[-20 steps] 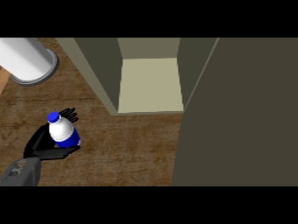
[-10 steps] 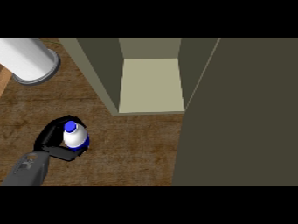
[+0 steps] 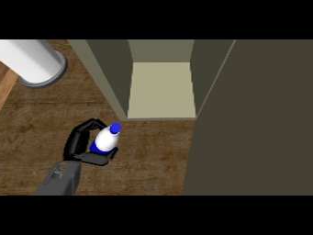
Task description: Pick up the bottled water, place it into the cabinet and close the cabinet
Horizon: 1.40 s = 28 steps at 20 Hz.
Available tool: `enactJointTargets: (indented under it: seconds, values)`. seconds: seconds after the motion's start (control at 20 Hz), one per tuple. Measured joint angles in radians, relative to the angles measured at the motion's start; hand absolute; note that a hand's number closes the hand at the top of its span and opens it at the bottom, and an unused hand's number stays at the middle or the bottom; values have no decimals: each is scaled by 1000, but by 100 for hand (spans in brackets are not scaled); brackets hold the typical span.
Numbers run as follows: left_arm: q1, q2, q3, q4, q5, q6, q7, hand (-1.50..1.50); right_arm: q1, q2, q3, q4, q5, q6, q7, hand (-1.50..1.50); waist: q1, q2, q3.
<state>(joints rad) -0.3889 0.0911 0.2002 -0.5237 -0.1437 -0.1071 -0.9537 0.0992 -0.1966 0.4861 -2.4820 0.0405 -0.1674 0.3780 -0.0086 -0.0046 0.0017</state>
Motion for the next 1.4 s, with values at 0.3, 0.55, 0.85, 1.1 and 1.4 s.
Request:
enactJointTargets:
  seconds: [0.3,0.55,0.85,1.1,1.4]
  values:
    - [27,-69,-121,-125,154,88,48,150,9,-4,3,-6,-2,-9,9,-150,2,-2,-1]
    - [67,-84,-272,-300,300,152,163,150,35,-13,14,-9,-4,-9,-11,-150,1,-3,-1]
    - [66,-89,-422,-503,411,284,328,150,70,-12,43,-5,0,-21,-57,-150,1,-1,-2]
    - [17,-90,-516,-613,462,417,459,150,84,-19,54,-7,2,-26,-72,-150,-1,0,-2]
    - [-118,-91,-569,-575,483,550,537,150,95,-31,62,-9,1,-28,-79,-150,-7,2,-2]
